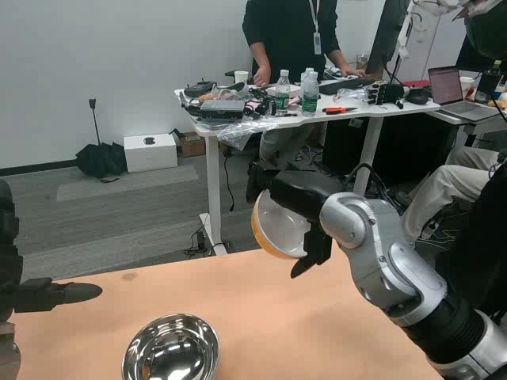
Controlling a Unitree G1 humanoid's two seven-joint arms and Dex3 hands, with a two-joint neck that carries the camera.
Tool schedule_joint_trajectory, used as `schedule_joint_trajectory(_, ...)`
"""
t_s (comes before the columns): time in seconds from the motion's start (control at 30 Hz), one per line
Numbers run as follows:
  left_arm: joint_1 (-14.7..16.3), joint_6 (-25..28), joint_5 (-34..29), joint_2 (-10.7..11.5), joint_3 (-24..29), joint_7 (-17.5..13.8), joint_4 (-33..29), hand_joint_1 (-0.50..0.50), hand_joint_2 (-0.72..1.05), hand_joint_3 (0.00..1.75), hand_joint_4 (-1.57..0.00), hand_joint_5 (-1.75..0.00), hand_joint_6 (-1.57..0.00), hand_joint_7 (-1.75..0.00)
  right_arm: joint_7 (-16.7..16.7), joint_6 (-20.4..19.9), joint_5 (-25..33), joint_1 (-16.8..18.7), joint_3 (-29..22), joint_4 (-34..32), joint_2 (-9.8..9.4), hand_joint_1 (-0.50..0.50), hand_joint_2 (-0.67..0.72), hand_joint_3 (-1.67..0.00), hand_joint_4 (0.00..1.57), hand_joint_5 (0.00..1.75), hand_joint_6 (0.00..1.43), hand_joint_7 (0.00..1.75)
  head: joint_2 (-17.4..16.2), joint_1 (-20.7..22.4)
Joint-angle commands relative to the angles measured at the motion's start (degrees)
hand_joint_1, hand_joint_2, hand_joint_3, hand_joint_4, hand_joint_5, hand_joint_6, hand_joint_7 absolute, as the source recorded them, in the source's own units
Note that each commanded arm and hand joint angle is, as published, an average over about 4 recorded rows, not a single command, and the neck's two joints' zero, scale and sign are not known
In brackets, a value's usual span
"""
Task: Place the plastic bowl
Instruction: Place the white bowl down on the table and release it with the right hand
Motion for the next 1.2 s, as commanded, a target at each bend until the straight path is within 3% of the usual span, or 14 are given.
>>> schedule_joint_trajectory(0.03, 0.57, -0.24, -0.23, 0.11, 0.05, 0.03, -1.33, -0.5, -0.1, 0.03, 0.0, 0.0, 0.0, 0.0, 0.16, 0.61, 0.84, -0.06, 1.16, 0.72, -0.6, -0.5, -0.6, -1.59, 0.43, 1.65, 0.06, 1.63, 2.7, 1.02)
schedule_joint_trajectory(0.57, 0.57, -0.15, -0.23, 0.11, -0.12, 0.03, -1.33, -0.5, -0.1, 0.09, 0.0, 0.0, 0.0, 0.0, 0.16, 0.61, 0.84, -0.06, 1.25, 0.81, -0.86, -0.5, -0.6, -1.59, 0.45, 1.65, 0.06, 1.64, 0.63, 0.62)
schedule_joint_trajectory(0.7, 0.57, -0.15, -0.23, 0.11, -0.12, 0.03, -1.33, -0.5, -0.1, 0.0, 0.0, 0.0, 0.0, 0.0, 0.16, 0.63, 0.91, -0.06, 1.31, 0.87, -0.86, -0.5, -0.6, -1.59, 0.46, 1.65, 0.06, 1.61, 0.47, 0.53)
schedule_joint_trajectory(0.9, 0.57, -0.15, -0.23, 0.11, -0.12, 0.03, -1.33, -0.5, -0.13, 0.0, 0.0, 0.0, 0.0, 0.0, 0.16, 0.69, 0.93, -0.06, 1.34, 0.94, -0.86, -0.5, -0.6, -1.59, 0.46, 1.65, 0.06, 1.68, 0.35, 0.48)
schedule_joint_trajectory(1.2, 0.57, -0.15, -0.23, 0.11, -0.12, 0.03, -1.33, -0.5, -0.1, 0.02, 0.0, 0.0, 0.0, 0.0, 0.16, 0.69, 0.93, -0.06, 1.4, 0.96, -0.86, -0.5, -0.6, -1.59, 0.46, 1.65, 0.06, 1.64, 0.31, 0.52)
